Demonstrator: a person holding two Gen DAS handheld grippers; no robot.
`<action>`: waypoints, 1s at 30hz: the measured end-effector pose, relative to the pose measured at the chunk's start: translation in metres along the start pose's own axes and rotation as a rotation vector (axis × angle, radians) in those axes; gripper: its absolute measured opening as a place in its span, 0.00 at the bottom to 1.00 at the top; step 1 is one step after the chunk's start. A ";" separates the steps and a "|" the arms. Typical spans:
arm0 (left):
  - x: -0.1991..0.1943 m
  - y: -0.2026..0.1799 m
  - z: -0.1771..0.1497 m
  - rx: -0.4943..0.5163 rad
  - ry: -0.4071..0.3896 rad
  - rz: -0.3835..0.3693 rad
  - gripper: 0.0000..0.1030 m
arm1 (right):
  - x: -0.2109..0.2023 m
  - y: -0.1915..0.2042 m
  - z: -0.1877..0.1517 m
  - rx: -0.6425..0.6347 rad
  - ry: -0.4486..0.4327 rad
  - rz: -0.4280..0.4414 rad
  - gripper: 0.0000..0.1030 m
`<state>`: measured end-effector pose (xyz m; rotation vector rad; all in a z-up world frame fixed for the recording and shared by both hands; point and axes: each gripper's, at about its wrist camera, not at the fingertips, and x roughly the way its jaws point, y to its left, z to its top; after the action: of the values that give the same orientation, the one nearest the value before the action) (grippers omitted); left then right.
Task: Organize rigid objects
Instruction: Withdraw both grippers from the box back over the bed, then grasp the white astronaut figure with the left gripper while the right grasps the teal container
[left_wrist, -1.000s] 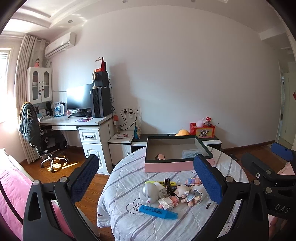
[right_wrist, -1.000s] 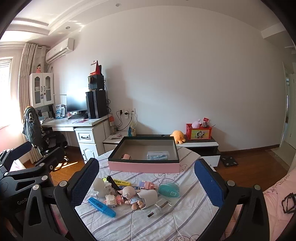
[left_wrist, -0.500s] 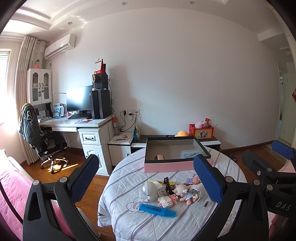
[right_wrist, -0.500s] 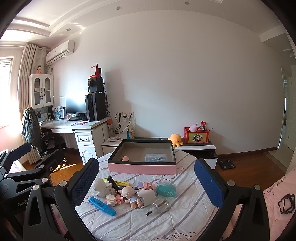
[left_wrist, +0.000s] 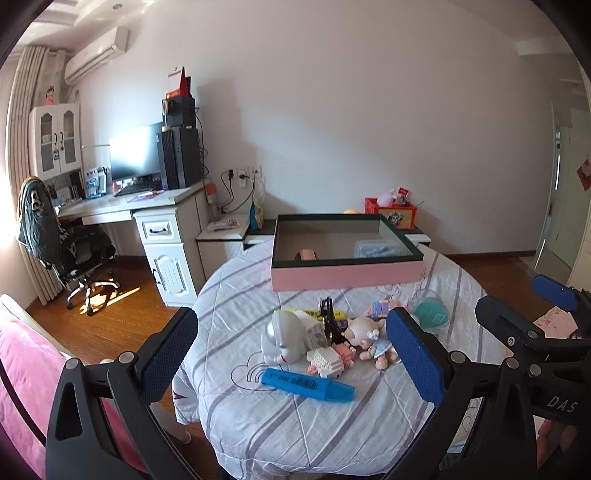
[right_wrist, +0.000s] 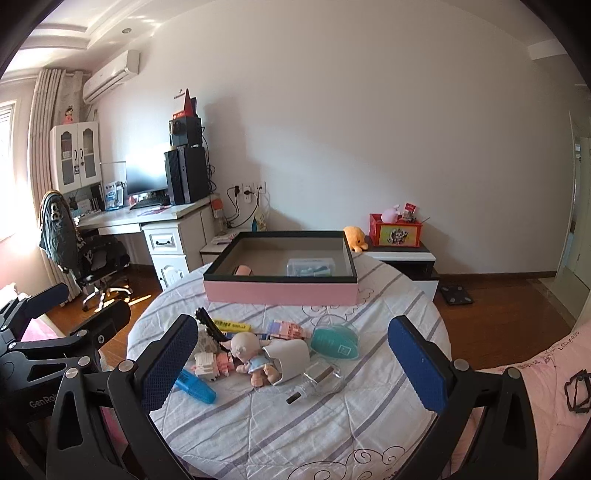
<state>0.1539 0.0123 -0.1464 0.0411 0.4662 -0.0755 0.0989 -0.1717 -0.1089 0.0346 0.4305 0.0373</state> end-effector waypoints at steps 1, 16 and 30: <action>0.007 0.000 -0.005 0.002 0.022 0.004 1.00 | 0.008 0.000 -0.005 -0.003 0.018 0.001 1.00; 0.087 0.031 -0.042 -0.040 0.220 0.025 1.00 | 0.090 -0.020 -0.048 0.031 0.220 0.010 1.00; 0.158 0.040 -0.041 -0.036 0.305 0.022 1.00 | 0.133 -0.051 -0.048 0.075 0.278 -0.041 1.00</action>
<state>0.2792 0.0442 -0.2534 0.0227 0.7722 -0.0388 0.2007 -0.2154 -0.2098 0.0950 0.7102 -0.0148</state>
